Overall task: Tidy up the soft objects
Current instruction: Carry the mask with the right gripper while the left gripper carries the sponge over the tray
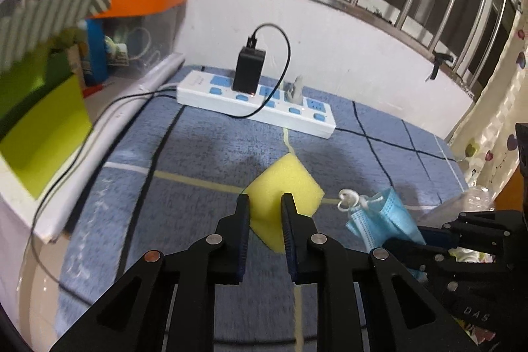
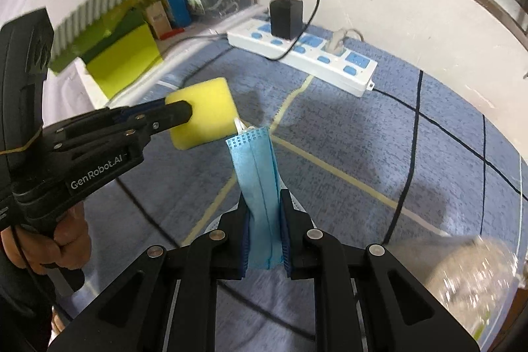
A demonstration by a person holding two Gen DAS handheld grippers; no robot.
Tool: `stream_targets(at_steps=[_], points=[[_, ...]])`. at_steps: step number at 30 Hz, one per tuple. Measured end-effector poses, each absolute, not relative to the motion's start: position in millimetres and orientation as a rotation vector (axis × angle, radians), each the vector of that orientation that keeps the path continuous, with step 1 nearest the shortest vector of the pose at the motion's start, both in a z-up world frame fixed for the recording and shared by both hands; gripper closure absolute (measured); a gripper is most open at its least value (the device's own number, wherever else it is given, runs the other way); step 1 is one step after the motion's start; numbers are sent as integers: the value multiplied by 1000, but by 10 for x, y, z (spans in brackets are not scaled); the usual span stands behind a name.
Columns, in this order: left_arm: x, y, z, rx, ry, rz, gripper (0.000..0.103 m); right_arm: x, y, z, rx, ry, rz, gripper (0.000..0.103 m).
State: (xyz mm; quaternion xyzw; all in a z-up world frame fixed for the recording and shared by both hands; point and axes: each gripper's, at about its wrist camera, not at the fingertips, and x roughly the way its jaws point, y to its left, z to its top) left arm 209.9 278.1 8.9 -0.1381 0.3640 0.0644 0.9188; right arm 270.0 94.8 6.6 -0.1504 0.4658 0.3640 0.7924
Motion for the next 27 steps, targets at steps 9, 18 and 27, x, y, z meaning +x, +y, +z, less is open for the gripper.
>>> stream_targets(at_steps=[9,18,27], points=[[1571,2379,396,-269,723,155,86,2246,545,438,-249,911,830,87],[1183,1775,623,-244,683,81,86,1828,53,689,-199,829,836,87],[969,1228,743,-215,656,-1,85,1602,-494,786,-129,785,800,87]])
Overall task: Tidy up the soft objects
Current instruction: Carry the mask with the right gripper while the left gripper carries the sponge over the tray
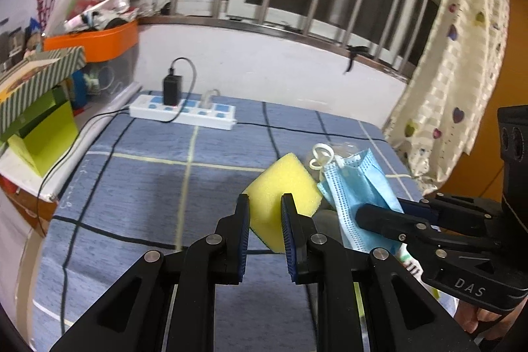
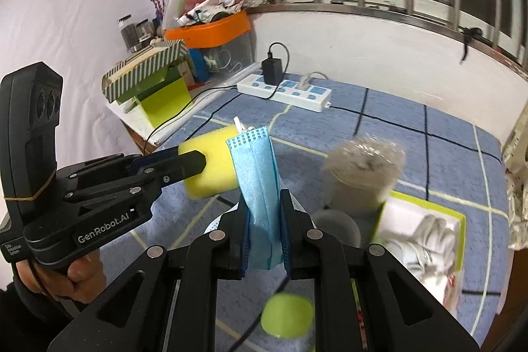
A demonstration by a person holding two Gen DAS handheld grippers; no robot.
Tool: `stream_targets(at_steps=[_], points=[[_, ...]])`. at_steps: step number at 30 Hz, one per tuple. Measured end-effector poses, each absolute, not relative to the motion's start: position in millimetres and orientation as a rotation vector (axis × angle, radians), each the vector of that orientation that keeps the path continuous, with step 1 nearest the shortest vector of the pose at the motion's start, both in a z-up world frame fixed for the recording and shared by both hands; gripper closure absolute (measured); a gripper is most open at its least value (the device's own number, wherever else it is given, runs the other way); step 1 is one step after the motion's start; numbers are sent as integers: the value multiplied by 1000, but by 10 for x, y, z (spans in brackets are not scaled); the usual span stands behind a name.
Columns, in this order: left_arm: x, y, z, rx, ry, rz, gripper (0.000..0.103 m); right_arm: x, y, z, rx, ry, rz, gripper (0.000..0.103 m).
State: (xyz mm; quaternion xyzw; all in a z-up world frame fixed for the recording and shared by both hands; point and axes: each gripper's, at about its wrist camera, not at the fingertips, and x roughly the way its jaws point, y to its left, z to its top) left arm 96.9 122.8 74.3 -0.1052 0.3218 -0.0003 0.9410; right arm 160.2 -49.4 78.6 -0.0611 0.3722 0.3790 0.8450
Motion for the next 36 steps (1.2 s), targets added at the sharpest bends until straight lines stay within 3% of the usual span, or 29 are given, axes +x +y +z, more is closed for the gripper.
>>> stream_targets(at_steps=[19,36], points=[[880,293,728,-164,671,-179,85,1325,-1565,721,16,750,674,87],[878,-403,324,-113,784,-313,85,1084,-2315,363,89,815,556,87]])
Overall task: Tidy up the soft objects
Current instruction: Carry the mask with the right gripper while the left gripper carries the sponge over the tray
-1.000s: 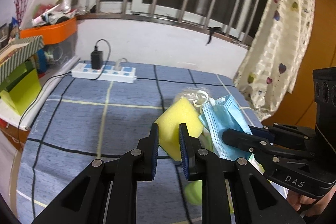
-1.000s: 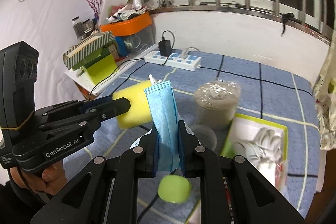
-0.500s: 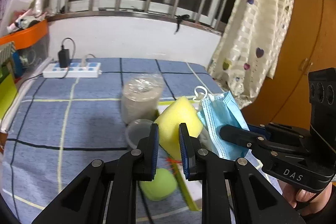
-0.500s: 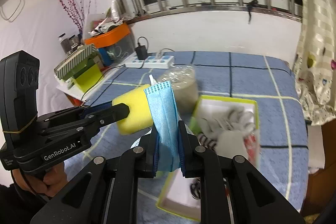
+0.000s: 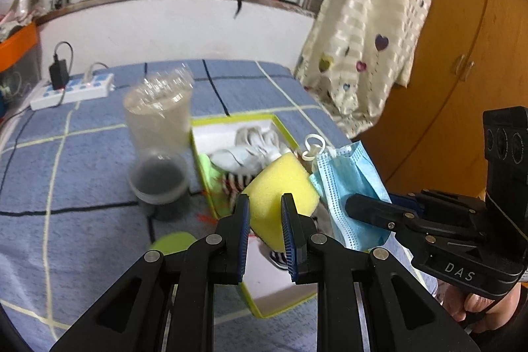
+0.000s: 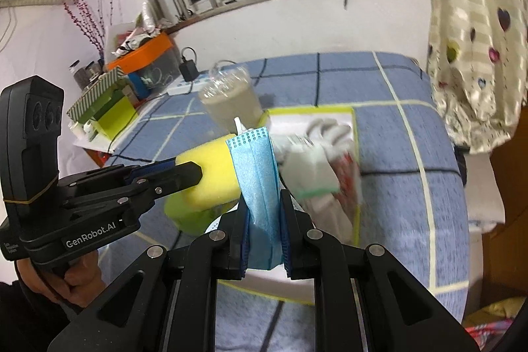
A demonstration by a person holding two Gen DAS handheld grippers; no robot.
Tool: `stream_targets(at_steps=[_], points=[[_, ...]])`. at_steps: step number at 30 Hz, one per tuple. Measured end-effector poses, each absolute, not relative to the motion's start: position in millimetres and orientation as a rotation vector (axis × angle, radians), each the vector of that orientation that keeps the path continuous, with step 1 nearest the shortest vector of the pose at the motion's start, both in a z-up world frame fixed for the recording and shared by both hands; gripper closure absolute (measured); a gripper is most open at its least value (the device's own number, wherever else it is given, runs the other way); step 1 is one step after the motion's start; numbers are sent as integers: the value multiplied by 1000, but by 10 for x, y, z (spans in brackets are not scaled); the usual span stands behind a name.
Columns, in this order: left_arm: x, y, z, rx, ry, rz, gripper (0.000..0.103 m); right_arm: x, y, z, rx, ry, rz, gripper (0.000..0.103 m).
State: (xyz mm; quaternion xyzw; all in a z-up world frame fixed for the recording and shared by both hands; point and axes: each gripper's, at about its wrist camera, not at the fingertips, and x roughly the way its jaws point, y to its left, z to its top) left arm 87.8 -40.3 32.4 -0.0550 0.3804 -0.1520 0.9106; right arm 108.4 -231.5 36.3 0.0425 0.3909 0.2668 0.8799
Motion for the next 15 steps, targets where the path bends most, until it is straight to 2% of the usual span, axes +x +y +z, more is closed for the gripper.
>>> stream_targets(at_steps=[15], points=[[823,-714,-185,-81,910,-360,86,1002,-2576,-180,106,940,480,87]])
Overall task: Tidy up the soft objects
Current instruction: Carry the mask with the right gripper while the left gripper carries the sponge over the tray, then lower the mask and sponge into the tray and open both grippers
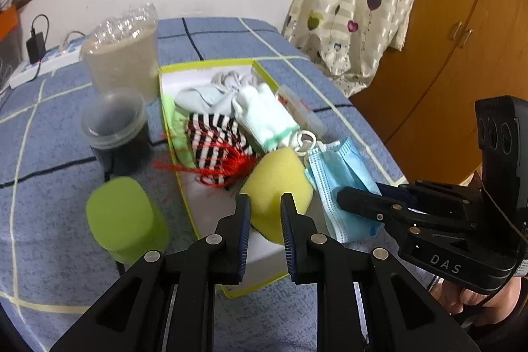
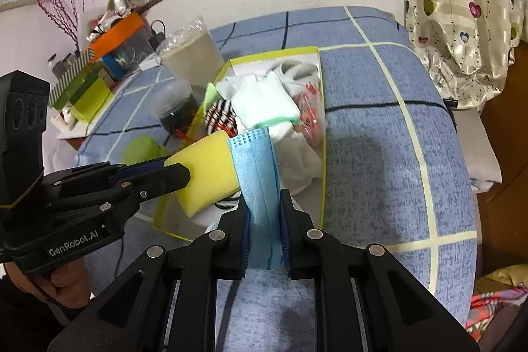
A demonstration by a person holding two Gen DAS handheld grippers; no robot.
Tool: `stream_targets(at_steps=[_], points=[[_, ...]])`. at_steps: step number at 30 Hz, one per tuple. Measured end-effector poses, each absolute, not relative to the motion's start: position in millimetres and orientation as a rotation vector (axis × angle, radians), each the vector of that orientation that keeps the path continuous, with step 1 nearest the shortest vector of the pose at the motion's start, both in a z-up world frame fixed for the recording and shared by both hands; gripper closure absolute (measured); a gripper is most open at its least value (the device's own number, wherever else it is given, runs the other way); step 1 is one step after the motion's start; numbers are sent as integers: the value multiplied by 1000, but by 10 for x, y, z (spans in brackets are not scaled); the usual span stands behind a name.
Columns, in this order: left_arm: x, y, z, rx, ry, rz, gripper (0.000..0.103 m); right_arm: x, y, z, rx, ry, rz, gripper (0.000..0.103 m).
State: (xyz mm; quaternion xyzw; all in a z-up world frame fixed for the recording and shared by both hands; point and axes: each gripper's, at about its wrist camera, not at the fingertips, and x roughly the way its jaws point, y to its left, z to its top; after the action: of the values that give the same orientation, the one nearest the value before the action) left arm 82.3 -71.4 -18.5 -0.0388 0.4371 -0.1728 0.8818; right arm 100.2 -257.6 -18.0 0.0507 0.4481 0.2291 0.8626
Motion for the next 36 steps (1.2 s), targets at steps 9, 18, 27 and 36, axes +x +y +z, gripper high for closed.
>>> stream_targets(at_steps=[9,18,27,36], points=[[839,-774,-383,-74,960,-350,86,1041,-2519,-280,58,955,459,87],[951,-744,-380,-95,963,-333,86,1168,-2485,-364,58,964,451,87],[930,-736,-366,-105,961,-333,85,1117,-2498,-337,66,964,460,87],[835,-735,-292,-101,941,-344,85,1015,-2512,-270,38,948,450,86]])
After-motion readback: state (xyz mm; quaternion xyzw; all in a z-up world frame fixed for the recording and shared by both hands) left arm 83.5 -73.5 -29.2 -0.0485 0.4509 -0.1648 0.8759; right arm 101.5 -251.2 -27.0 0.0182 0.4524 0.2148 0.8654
